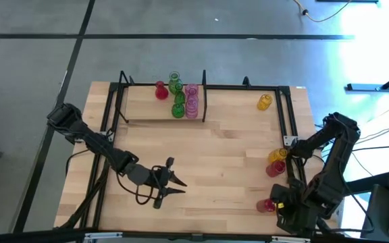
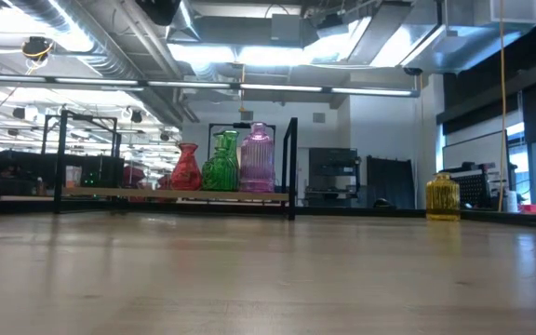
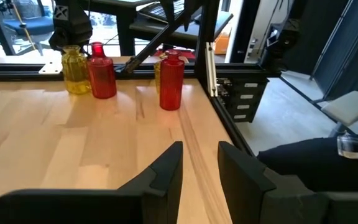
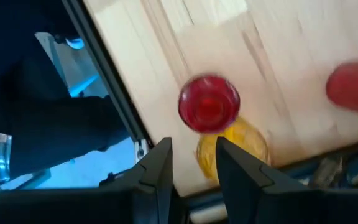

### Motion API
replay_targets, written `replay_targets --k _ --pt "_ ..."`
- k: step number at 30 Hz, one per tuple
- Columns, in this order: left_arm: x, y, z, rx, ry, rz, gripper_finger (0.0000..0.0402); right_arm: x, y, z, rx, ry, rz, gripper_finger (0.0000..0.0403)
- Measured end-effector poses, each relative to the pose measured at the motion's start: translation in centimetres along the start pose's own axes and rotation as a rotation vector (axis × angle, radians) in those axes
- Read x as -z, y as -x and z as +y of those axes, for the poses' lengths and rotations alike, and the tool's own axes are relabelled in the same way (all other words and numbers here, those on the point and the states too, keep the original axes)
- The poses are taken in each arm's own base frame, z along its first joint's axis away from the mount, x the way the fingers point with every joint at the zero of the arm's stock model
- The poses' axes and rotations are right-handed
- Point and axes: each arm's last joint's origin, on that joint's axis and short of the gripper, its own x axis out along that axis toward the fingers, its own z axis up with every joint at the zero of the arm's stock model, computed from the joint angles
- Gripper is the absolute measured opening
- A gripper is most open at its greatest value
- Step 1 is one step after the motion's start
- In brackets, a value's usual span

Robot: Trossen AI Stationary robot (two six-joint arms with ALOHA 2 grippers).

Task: Sort vases onto shelf
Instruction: Put the bottom red vase on the shelf aligned with the other red vase

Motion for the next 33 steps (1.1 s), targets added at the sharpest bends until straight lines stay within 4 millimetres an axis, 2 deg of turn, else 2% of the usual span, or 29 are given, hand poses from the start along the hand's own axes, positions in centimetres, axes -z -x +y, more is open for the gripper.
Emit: replay_targets --k 9,17,33 --pt "0.2 0.0 0.2 -0.012 -0.008 0.026 0.0094 -0.9 -1.8 1.5 -0.027 0.149 -0.007 0.0108" --pt "0.2 0.0 0.2 -0.012 -0.008 0.025 0.0094 -1.1 -3.1 2.0 0.009 0.234 0.043 0.0108" --pt "0.2 0.0 0.2 -0.013 -0.008 0.025 0.0094 -1.1 -3.3 1.6 0.067 0.241 0.029 0.0108"
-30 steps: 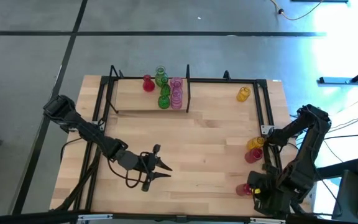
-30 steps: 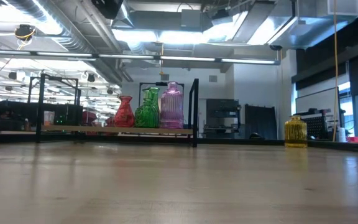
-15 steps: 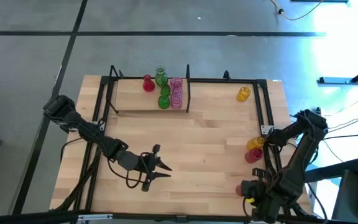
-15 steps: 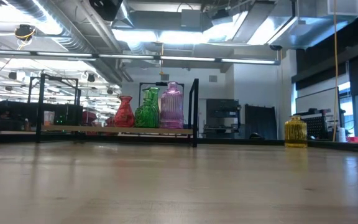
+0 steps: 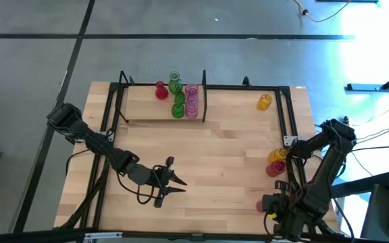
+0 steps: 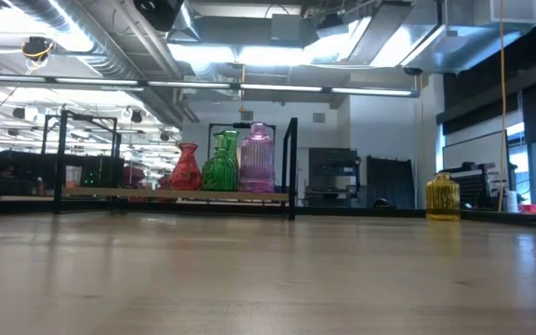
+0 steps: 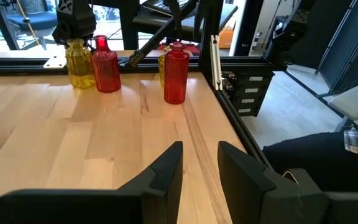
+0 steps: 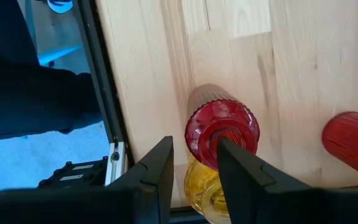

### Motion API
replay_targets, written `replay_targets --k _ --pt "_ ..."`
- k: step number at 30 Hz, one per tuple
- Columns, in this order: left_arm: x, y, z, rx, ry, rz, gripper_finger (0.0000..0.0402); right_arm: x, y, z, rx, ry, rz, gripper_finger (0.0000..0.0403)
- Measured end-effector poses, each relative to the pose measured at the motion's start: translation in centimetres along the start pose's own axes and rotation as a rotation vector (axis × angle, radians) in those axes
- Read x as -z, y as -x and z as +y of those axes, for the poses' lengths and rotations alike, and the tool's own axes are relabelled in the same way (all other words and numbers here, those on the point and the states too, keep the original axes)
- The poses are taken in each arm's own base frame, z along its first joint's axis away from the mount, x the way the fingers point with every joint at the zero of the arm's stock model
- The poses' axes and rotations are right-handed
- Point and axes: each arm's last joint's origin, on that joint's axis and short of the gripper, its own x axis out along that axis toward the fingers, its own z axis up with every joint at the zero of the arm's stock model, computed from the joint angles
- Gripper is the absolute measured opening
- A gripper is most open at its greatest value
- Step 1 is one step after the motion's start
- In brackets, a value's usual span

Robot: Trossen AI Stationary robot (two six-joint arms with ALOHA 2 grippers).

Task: Sort vases onto shelf
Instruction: Put the bottom red vase on the shelf aligned with the other red vase

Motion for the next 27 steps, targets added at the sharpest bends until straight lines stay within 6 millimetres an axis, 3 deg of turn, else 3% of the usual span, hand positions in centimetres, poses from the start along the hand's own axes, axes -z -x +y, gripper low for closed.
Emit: replay_targets --k 8,14,23,27 --pt "0.0 0.0 0.0 0.000 0.000 0.000 0.0094 0.4 -1.8 -0.4 0.013 0.000 0.057 0.0108" --pt "0.0 0.0 0.0 -0.005 0.000 -0.001 0.0094 0.4 -2.0 -0.5 0.018 0.002 0.043 0.0105" --pt "0.0 0.0 0.0 -0.004 0.000 -0.001 0.0094 0.0 -2.0 -0.7 0.018 0.054 0.036 0.0014" --pt "0.0 0.0 0.0 -0.004 0.000 -0.001 0.0094 -0.7 -2.1 -0.9 0.021 0.091 0.027 0.0016"
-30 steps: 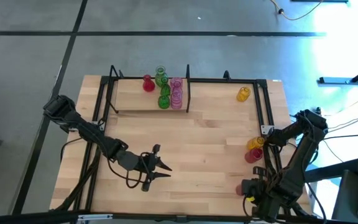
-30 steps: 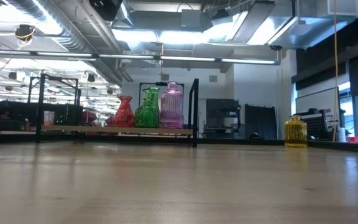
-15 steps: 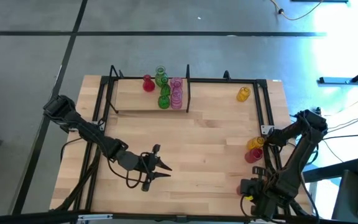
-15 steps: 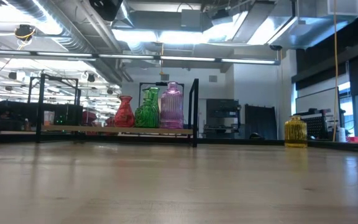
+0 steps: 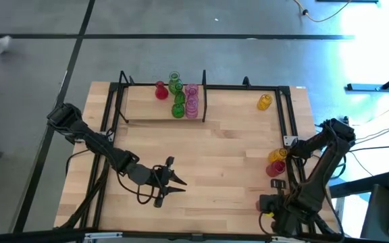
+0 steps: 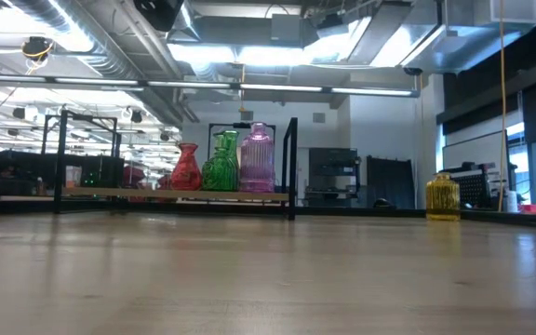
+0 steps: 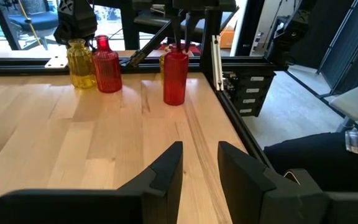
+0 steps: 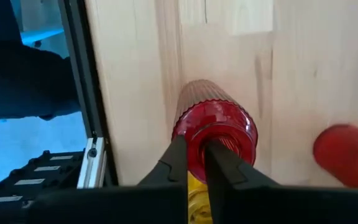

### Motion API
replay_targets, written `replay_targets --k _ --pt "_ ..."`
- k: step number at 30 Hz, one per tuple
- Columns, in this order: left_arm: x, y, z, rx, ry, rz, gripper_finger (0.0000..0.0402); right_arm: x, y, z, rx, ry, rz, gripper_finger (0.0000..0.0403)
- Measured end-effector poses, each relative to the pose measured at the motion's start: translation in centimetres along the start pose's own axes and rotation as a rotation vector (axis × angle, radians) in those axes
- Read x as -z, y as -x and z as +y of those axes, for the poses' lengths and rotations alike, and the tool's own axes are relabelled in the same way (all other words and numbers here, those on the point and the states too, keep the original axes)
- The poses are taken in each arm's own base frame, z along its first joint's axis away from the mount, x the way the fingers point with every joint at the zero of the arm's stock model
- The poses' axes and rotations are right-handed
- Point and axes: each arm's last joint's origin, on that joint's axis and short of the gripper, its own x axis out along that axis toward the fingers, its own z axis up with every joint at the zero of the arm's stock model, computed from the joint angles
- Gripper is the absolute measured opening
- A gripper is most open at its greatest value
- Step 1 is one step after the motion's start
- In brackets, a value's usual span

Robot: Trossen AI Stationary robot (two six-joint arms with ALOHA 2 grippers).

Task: Sort vases onto shelf
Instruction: Put the bottom red vase on the shelf aligned with the other red vase

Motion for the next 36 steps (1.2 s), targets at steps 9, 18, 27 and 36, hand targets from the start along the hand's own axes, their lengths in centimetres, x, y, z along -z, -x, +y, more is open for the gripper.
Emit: replay_targets --k 9,18,27,36 --pt "0.0 0.0 0.0 0.000 0.000 0.000 0.0094 -3.1 1.4 -1.0 0.015 0.109 -0.112 0.0005" --pt "0.0 0.0 0.0 0.000 -0.001 0.003 0.0094 -7.5 2.0 -4.0 0.069 0.214 -0.198 0.0004" --pt "0.1 0.0 0.0 -0.001 -0.006 0.007 0.0094 -12.2 2.0 -7.3 0.121 0.360 -0.320 0.0003" --pt "0.2 -0.1 0.6 -0.020 -0.008 0.025 0.0094 -15.1 -0.1 -9.2 0.392 0.540 -0.325 0.0004"
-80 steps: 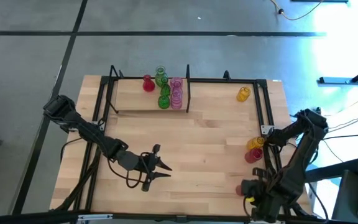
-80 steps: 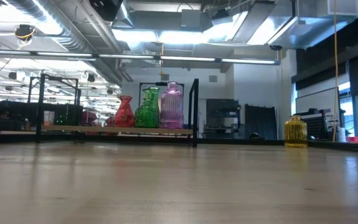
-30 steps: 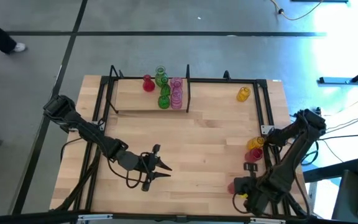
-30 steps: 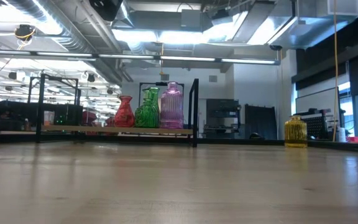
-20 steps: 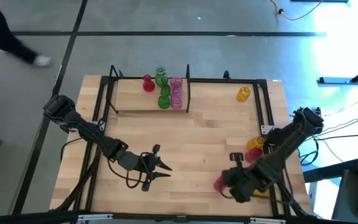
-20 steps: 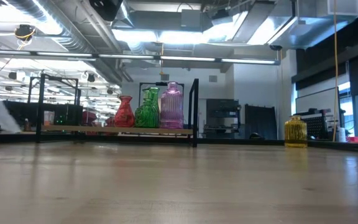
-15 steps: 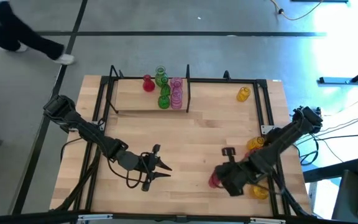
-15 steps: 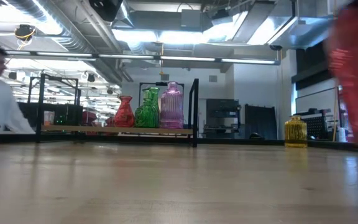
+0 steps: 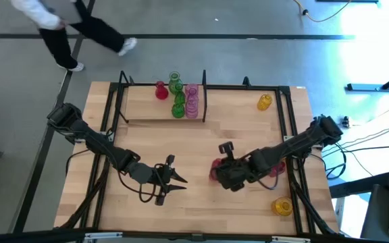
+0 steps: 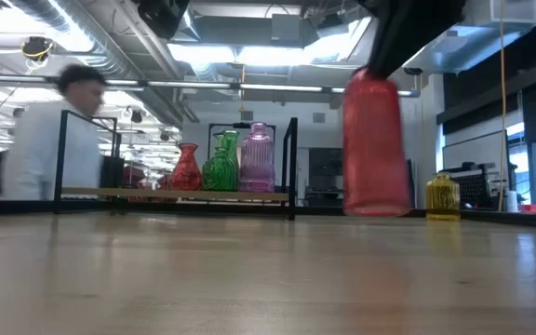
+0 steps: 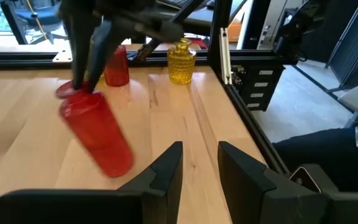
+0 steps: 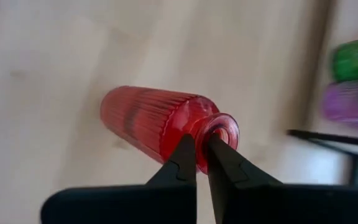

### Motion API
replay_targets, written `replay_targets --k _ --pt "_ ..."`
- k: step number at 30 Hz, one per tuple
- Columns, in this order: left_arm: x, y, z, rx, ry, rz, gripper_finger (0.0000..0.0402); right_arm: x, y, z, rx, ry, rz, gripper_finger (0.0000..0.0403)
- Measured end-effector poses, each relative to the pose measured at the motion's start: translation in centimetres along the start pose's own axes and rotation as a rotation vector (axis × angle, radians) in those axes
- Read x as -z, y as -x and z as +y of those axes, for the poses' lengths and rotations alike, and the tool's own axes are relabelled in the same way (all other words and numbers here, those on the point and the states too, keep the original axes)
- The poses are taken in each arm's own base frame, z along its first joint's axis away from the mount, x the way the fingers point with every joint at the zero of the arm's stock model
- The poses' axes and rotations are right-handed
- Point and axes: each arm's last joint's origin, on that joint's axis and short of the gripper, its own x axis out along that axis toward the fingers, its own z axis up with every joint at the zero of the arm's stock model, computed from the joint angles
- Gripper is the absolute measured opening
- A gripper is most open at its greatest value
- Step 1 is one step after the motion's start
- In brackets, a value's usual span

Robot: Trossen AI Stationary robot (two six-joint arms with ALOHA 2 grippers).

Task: Sort vases onto shelf
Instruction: Put the bottom red vase on the shelf aligned with the other red vase

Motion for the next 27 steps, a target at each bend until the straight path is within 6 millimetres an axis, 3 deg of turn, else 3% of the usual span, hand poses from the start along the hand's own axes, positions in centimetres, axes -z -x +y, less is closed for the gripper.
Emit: replay_targets --k 9,17,23,27 --pt "0.0 0.0 0.0 -0.001 0.000 0.000 0.0094 -0.9 -3.0 1.1 0.106 0.098 0.039 0.0005" --pt "0.0 0.0 0.0 -0.001 0.001 -0.001 0.0094 -1.5 -3.5 1.4 0.081 0.041 0.000 0.0008" --pt "0.0 0.0 0.0 0.000 0.003 -0.001 0.0094 -1.6 -3.6 1.5 0.069 0.006 -0.015 0.0072" --pt "0.0 0.0 0.0 0.000 0.003 -0.001 0.0094 -2.1 -2.6 1.1 0.055 -0.007 -0.015 0.0122"
